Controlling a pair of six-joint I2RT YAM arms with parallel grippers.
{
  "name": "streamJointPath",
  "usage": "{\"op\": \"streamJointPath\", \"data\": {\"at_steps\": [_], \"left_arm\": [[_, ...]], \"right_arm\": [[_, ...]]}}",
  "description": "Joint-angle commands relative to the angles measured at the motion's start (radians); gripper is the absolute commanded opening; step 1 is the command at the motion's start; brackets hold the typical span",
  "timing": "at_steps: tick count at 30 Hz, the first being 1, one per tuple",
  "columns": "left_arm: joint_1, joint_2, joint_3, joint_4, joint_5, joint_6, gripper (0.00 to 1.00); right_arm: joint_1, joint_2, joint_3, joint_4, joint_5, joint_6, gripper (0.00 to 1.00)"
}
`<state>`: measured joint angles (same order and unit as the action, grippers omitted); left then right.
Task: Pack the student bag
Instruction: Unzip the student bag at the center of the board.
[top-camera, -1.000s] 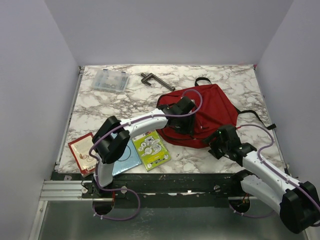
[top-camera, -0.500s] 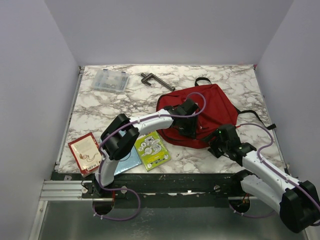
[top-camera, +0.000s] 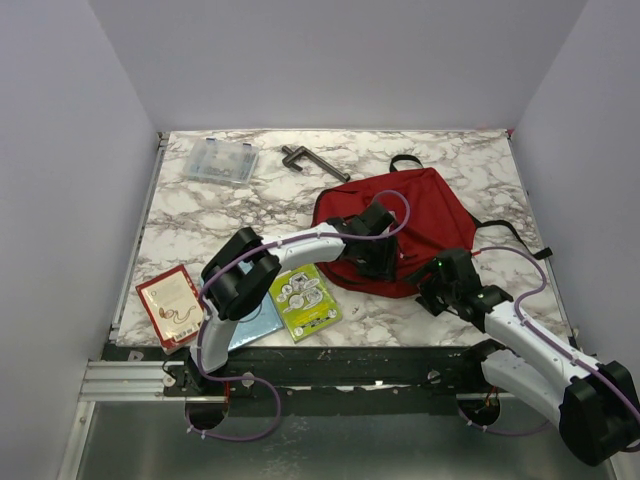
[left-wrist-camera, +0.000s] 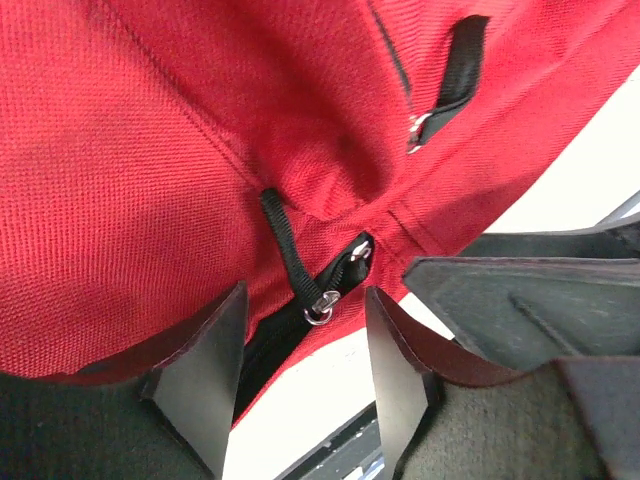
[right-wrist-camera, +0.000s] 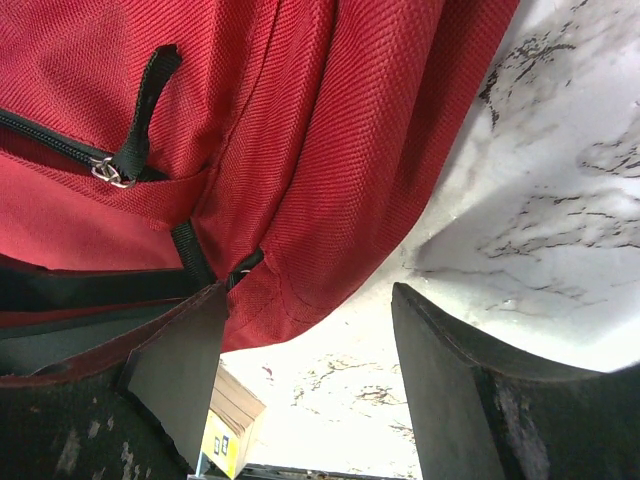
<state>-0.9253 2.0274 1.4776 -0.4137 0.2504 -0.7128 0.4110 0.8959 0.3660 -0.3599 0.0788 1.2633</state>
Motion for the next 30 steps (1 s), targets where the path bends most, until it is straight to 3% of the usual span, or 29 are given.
{"op": "streamJointPath", "data": {"at_steps": [1,5,12,14,17,18,30], "left_arm": [[-0.008,-0.033,-0.040,-0.006,-0.013,-0.014,0.53],[-0.007,0.007,-0.016,-0.006,0.001,-0.024,0.41],[-0.007,-0.008,0.009,0.010,-0.103,0.028,0.19],[-0.007,-0.015,0.015,0.019,-0.121,0.039,0.20],[-0.007,-0.003,0.031,0.020,-0.112,0.032,0.39],[-0.007,0.001,0.032,0.022,-0.105,0.022,0.41],[-0.012,0.075,0.017,0.052,-0.058,-0.042,0.32]], "right_arm": [[-0.002,0.000,0.009,0.003,0.033,-0.003,0.70],[-0.002,0.009,0.007,0.015,0.034,0.000,0.70],[-0.002,0.037,-0.017,0.037,0.046,0.005,0.70],[-0.003,0.044,-0.030,0.052,0.040,0.011,0.69],[-0.003,0.053,-0.042,0.072,0.027,0.011,0.69],[-0.002,0.055,-0.041,0.072,0.024,0.010,0.69],[-0.003,0.071,-0.039,0.071,0.031,0.016,0.69]]}}
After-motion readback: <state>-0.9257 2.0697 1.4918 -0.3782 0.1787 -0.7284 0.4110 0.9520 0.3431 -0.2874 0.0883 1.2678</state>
